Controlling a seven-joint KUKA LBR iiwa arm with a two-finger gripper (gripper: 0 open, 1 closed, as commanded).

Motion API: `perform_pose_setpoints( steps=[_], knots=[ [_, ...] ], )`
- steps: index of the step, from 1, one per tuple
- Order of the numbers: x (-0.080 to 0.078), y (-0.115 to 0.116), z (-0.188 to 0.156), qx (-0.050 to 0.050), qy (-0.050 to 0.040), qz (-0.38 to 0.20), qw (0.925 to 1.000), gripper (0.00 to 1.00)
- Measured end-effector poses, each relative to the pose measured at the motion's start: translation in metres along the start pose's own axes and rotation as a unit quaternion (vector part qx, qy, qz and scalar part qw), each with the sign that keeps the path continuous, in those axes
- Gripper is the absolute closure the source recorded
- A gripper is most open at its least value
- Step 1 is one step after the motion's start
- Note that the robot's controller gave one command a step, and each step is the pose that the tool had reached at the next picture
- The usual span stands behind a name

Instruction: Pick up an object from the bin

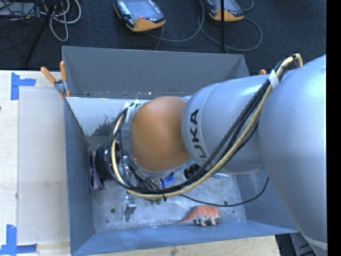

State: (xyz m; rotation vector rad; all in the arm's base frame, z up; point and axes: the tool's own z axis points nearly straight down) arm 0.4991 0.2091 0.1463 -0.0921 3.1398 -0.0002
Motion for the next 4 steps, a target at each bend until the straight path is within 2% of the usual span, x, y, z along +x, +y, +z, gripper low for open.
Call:
perform_pose_setpoints(
  steps=[1,2,3,4],
  knots=[
    [-0.027,-0.058,0.064,0.000,0.0012,0.004,1.0000,0.00],
    [-0.047,-0.077,0.078,0.000,0.0001,-0.067,0.9977,0.00],
    [-0.089,-0.137,0.071,0.000,-0.0056,-0.111,0.9938,1.00],
    [-0.089,-0.137,0.070,0.000,-0.0056,-0.110,0.9939,1.00]
  ],
)
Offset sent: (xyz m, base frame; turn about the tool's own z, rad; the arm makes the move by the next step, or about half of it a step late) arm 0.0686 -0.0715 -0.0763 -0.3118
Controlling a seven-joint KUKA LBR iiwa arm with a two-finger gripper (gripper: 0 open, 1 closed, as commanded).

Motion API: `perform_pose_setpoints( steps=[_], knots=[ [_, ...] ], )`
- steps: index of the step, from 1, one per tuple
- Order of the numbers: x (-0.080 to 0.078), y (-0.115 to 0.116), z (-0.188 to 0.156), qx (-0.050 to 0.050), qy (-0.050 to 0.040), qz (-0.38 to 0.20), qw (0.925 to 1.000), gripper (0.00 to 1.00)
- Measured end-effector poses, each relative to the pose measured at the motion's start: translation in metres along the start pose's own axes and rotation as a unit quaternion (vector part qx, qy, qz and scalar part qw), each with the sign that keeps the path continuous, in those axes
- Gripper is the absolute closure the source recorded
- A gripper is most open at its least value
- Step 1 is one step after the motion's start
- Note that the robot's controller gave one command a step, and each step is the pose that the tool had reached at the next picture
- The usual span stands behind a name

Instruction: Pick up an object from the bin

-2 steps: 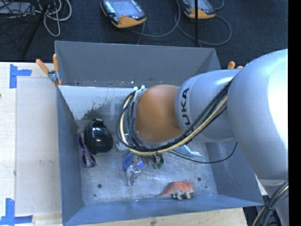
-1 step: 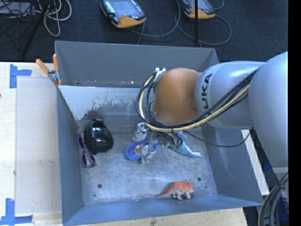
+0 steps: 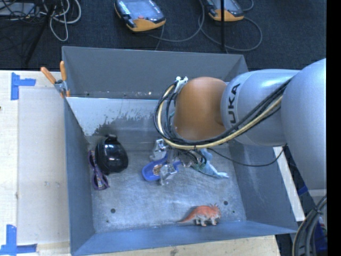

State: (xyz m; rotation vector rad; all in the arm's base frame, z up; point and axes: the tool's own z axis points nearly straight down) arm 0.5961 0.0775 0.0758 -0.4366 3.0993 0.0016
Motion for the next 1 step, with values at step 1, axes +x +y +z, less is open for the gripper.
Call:
perform_pose_setpoints(
  steps=[1],
  knots=[
    [-0.0066,-0.0049,-0.1611,0.000,0.0024,-0.037,0.9993,1.00]
  ],
)
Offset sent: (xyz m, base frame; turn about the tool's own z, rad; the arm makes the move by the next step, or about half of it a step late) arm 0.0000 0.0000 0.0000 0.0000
